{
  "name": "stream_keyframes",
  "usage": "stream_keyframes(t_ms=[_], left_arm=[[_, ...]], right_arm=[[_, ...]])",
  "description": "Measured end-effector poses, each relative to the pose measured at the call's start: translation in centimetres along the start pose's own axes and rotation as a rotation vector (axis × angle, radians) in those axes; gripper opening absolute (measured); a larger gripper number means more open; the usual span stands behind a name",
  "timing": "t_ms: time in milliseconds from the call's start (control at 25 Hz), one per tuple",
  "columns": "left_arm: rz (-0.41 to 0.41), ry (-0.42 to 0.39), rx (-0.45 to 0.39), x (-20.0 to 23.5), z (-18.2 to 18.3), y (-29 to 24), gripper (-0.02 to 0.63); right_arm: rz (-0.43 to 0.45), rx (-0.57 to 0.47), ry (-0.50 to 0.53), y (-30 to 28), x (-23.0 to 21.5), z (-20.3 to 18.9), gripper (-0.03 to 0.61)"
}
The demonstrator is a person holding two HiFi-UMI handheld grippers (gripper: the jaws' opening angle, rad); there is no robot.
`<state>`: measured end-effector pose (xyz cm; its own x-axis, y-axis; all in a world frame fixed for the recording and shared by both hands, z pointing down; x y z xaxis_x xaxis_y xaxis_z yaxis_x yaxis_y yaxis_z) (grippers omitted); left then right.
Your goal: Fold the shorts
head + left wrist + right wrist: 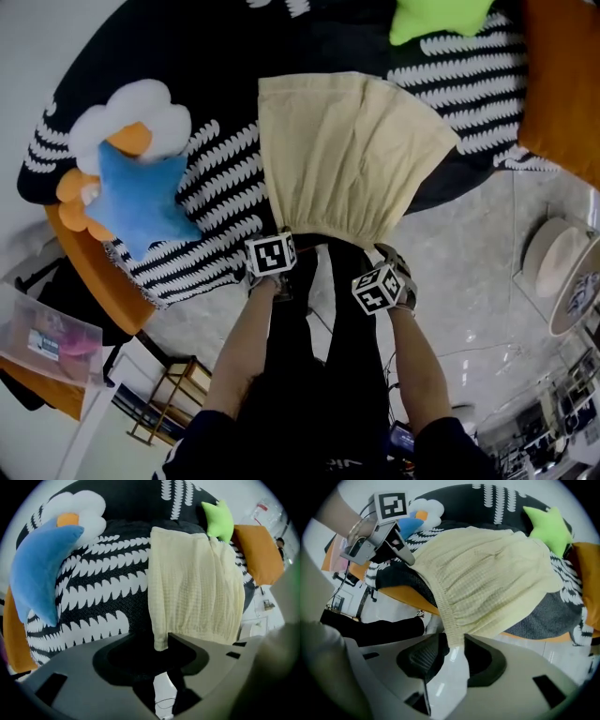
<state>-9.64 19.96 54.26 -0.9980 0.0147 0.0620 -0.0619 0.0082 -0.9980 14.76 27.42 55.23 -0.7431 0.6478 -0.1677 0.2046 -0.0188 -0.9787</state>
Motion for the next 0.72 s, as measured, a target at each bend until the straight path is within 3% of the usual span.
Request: stream_keyframes(t_ms=[80,200,320,440,720], left_arm=[[-0.033,0.063,0.016,0.4,-0.5,0.0,0.27],[-0.031,0.083,0.013,1.3,-0.8,0.8,0.333],[-0.056,0.116,-0.005,1.3,-1.5,1.9,0.341],[-0.126,0.192,-0.017,-0.2,-2.7,3.1,0.341],[-0.341,0.335,-0.007,-8.8,-6.9,5.7,0.341]], right_arm=[[0.022,0.008,-0.068,0.1,-0.1,-0.4,0.287],[0.021,-0.002,-0.187,1.0,-0.6,-1.1,0.342],[0.023,-0.064,-0.311,2.6,-1.4,-1.0,0.35],[-0.015,-0.162,-0.355,5.1,-3.5,0.4,0.338],[-0.189,-0.384,-0.395,12.0,-15.0,5.3,0.228]])
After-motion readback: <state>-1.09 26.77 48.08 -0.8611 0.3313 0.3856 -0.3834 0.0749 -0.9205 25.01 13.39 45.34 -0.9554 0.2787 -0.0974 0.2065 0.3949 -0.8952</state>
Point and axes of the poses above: the fingertips, and each gripper's own axes: y backward along the fingers, x to its left, z out of its top, the point moved 4 cm from there along y, backward along the fingers
